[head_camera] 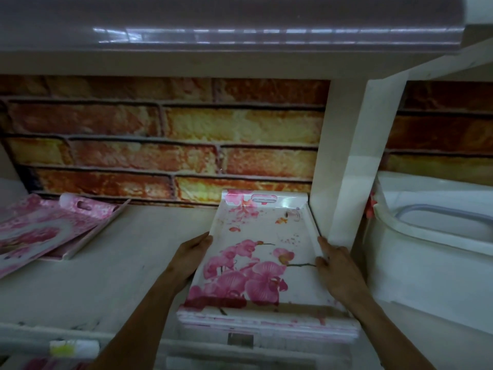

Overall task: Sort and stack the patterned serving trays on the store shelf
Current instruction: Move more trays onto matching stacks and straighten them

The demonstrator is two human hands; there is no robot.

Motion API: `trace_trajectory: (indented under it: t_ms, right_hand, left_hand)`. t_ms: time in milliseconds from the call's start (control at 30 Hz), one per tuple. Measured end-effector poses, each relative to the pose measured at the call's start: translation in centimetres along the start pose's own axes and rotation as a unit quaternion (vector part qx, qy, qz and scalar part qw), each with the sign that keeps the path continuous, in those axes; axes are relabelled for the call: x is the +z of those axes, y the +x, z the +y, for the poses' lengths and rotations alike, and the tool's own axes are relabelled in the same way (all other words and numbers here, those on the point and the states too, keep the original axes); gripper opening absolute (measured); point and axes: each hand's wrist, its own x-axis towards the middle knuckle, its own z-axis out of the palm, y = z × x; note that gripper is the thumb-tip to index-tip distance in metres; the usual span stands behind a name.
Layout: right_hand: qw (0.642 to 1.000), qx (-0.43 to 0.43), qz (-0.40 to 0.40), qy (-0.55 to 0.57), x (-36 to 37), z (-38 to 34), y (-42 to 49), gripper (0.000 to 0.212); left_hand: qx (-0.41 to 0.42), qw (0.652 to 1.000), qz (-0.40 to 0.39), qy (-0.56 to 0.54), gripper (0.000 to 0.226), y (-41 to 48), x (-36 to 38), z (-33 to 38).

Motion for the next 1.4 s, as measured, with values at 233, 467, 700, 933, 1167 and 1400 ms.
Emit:
trace_trajectory:
  t_ms: [233, 467, 700, 933, 1167, 1400]
  right_hand:
    - [0.999, -0.014, 0.033, -0.026, -0.3, -0.3, -0.6, 0.040]
    - [0.997, -0.022, 0.027, -0.062, -2.1, -1.7, -2.0, 0.034]
    - [0.996, -0.086, -0.007, -0.033, -4.0, -6.5, -6.5, 0.025]
    - [0.984, -0.177, 0.007, -0.012, -0.9, -12.5, -12.8, 0.022]
    - [0.975, -0.221, -0.025, 0.010, 3.8, -14.4, -18.6, 0.018]
    - [0.972, -0.190, -0.139, 0.007, 8.1, -13.0, -22.1, 0.019]
  left_hand:
    - [0.044, 0.998, 0.028, 0.020, 0.026, -3.5, 0.1, -0.2]
    - [0.044, 0.996, 0.073, 0.008, 0.030, -6.1, -0.5, -0.9]
    - [0.020, 0.994, 0.054, -0.093, 0.018, -9.1, -2.2, -1.5]
    - [0.089, 0.991, 0.074, -0.064, 0.016, -13.1, -3.6, -1.6]
    - [0.117, 0.992, 0.053, -0.015, 0.024, -17.8, -5.3, -2.9]
    - [0.113, 0.993, 0.039, -0.025, 0.022, -21.7, -7.2, -7.8]
